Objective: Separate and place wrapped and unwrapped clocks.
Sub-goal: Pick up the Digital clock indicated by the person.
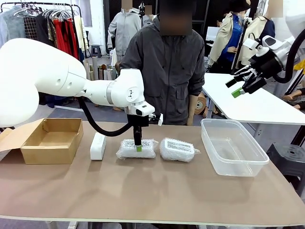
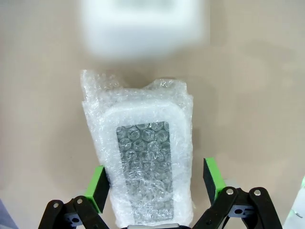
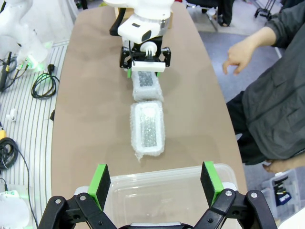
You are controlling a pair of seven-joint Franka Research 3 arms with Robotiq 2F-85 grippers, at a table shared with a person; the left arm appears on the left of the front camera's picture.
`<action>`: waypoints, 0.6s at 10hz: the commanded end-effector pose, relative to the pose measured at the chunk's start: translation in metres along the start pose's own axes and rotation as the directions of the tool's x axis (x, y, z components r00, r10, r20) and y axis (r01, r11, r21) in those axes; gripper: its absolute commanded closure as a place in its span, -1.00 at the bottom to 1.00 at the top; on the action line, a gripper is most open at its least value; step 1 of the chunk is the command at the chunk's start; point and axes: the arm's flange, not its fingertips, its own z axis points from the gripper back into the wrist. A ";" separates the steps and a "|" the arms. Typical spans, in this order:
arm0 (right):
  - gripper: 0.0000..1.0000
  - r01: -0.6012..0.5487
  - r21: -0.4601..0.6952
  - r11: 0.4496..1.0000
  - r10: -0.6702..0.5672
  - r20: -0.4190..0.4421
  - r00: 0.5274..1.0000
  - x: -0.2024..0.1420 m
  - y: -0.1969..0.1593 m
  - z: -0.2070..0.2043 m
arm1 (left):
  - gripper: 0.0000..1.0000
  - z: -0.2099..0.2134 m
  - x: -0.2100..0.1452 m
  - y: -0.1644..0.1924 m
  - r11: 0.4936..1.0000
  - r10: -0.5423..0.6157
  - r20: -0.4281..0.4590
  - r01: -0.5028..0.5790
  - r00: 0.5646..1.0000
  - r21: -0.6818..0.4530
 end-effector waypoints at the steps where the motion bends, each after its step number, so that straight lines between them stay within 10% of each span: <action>1: -1.00 -0.004 0.000 1.000 0.004 0.001 1.000 0.001 0.000 0.000 | -1.00 -0.006 -0.007 -0.014 1.000 0.020 -0.038 -0.019 0.999 0.020; 6: -1.00 -0.004 0.000 1.000 0.004 0.001 1.000 0.001 0.000 0.000 | -1.00 -0.020 -0.009 -0.009 0.997 0.017 -0.091 -0.010 0.996 0.077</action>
